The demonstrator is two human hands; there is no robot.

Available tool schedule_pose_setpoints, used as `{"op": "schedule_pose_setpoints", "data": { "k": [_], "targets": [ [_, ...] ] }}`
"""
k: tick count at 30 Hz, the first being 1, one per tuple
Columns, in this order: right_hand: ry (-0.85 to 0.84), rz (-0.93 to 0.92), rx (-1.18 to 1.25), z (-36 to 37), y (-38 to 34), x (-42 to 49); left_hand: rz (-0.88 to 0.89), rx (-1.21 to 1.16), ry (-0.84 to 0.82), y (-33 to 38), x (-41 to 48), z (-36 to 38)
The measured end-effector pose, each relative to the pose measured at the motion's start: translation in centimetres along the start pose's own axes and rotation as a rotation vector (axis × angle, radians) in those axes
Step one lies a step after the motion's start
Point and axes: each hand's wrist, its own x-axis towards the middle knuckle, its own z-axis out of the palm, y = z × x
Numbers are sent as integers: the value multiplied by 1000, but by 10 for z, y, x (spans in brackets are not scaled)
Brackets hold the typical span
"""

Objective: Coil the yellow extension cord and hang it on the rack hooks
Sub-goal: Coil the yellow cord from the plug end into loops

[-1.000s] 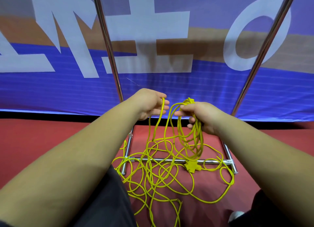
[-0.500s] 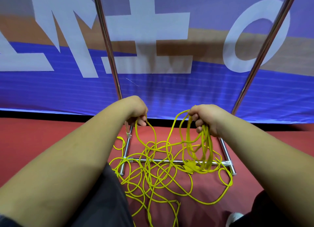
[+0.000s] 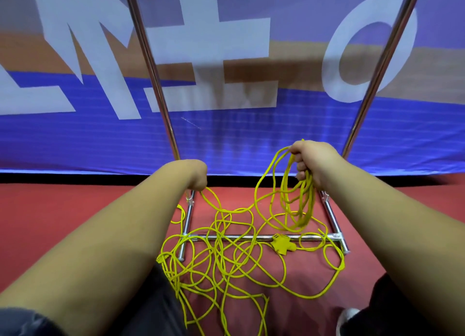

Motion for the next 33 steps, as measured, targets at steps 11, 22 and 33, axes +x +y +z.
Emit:
{"op": "schedule_pose_setpoints", "data": {
  "k": [11, 22, 33],
  "targets": [
    [-58, -18, -27, -3, 6, 2, -61, -1231, 24, 5, 8, -5],
    [18, -33, 16, -5, 4, 4, -117, -587, 38, 9, -3, -5],
    [-19, -85, 57, 1, -4, -6, 4, -1241, -322, 0, -22, -36]
  ]
}}
